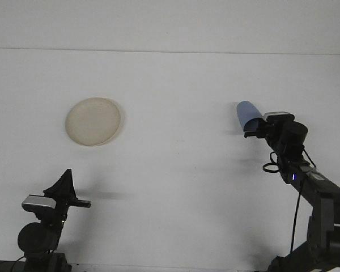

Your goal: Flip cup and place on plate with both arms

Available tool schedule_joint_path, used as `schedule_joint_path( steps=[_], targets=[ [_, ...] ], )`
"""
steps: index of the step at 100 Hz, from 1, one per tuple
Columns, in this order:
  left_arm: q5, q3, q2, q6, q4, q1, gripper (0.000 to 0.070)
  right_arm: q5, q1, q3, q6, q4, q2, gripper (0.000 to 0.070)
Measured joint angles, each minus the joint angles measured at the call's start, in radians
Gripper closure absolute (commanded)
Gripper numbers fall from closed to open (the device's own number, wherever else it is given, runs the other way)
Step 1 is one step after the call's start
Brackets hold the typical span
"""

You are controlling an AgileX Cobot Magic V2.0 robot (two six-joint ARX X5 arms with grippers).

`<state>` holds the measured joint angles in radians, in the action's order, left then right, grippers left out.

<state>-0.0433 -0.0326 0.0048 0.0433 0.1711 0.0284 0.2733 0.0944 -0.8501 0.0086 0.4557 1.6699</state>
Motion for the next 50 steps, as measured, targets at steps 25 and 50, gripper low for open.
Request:
schedule_joint_path(
  steps=[25,50],
  targets=[
    [0.000,0.000,0.000,0.000,0.000,0.000,0.0689,-0.126,-0.088,0.000,0.037,-0.327,-0.335,0.0700],
    [0.000,0.000,0.000,0.000,0.000,0.000,0.0689,-0.247,-0.262,-0.005,0.154,-0.810,-0.640,0.0700]
  ],
)
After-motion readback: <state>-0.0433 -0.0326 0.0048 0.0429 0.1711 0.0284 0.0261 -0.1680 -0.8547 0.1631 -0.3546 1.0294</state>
